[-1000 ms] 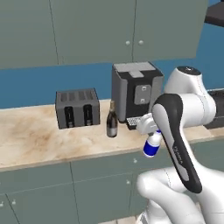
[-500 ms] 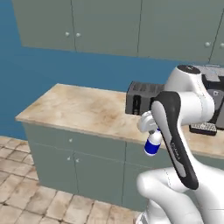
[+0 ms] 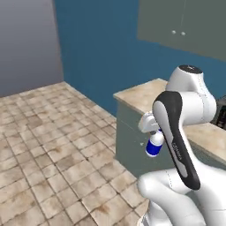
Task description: Place the drinks on the dining counter in a tight cluster.
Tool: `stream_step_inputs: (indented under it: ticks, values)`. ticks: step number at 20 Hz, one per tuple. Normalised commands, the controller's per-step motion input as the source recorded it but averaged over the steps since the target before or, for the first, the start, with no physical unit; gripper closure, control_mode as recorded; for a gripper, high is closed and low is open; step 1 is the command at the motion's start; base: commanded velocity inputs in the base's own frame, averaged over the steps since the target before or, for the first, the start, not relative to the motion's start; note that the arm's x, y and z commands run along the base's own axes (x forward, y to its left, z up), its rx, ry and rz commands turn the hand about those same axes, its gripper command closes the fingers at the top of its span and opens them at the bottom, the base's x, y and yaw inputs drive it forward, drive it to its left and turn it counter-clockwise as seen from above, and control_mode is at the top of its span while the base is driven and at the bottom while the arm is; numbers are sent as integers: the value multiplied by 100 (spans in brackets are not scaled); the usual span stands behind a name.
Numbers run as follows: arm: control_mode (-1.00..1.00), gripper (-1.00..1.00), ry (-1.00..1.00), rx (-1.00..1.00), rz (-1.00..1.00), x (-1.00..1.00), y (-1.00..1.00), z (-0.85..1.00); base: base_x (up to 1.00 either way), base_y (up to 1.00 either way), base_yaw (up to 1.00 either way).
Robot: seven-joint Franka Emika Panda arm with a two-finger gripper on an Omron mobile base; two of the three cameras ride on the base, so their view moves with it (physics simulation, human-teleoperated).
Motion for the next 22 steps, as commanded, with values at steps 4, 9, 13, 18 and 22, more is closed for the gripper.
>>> stream_step_inputs:
  ticks: [4, 9, 13, 18, 22]
  values:
    - [100, 100, 0, 0, 0, 0, 0, 0, 11, 31, 94]
    - [100, 100, 0, 0, 0, 0, 0, 0, 28, 16, 91]
    - [100, 100, 0, 0, 0, 0, 0, 0, 28, 11, 91]
    - [100, 100, 0, 0, 0, 0, 0, 0, 61, 0, 89]
    - [100, 100, 0, 0, 0, 0, 0, 0, 100, -10, 63]
